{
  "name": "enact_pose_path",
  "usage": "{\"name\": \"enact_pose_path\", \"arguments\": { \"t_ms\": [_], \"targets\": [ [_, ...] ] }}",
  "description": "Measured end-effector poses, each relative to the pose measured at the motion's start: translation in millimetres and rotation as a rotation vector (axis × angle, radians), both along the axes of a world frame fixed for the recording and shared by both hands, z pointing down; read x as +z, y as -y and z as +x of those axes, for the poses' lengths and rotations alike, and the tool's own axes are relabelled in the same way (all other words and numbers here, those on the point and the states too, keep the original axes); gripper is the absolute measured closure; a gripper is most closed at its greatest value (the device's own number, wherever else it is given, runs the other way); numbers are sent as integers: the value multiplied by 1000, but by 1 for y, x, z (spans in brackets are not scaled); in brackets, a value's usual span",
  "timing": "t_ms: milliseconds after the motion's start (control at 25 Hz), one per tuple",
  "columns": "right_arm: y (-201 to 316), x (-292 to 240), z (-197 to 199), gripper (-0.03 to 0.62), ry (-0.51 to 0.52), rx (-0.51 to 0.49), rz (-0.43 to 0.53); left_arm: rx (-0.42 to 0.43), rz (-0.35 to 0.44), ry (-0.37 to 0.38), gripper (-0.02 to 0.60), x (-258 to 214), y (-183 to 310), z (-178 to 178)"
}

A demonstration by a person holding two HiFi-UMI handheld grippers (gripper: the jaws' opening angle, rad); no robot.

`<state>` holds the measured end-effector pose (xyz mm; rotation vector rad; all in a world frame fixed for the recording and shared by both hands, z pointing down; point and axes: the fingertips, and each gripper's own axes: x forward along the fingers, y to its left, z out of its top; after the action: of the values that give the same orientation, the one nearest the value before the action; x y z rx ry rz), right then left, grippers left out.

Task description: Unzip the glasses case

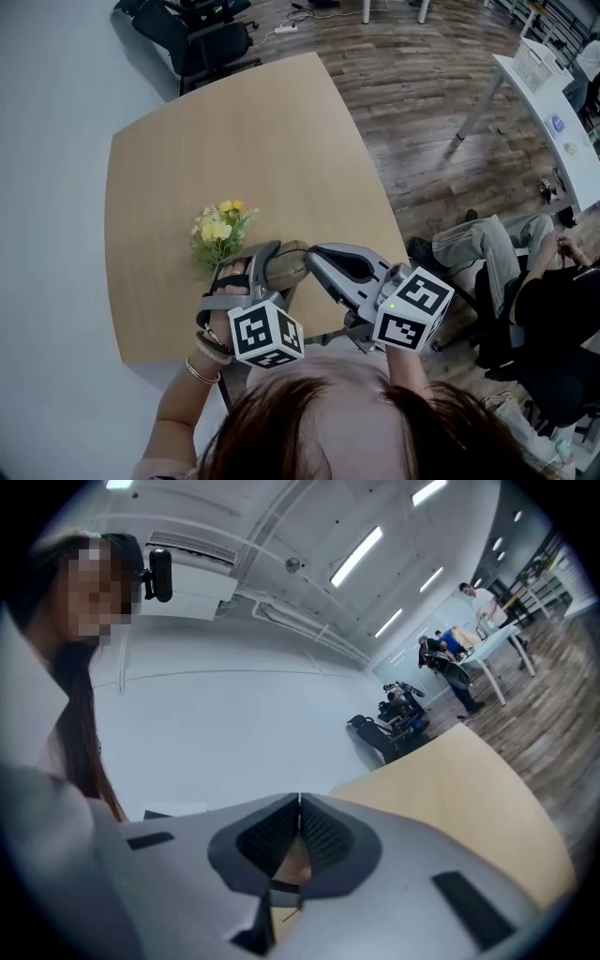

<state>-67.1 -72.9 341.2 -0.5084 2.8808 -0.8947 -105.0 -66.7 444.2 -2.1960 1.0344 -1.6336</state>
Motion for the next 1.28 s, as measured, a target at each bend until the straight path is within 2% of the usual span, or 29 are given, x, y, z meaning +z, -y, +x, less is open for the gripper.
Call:
{"name": "enact_pose_path", "arguments": {
  "t_ms": [880,1280],
  "targets": [
    [11,15,11,576,-51,87,-22,-62,32,-143,281,7,0,11],
    [12,18,11,576,-62,101,-31,-73,50,-178,281,5,-4,12]
  ]
}}
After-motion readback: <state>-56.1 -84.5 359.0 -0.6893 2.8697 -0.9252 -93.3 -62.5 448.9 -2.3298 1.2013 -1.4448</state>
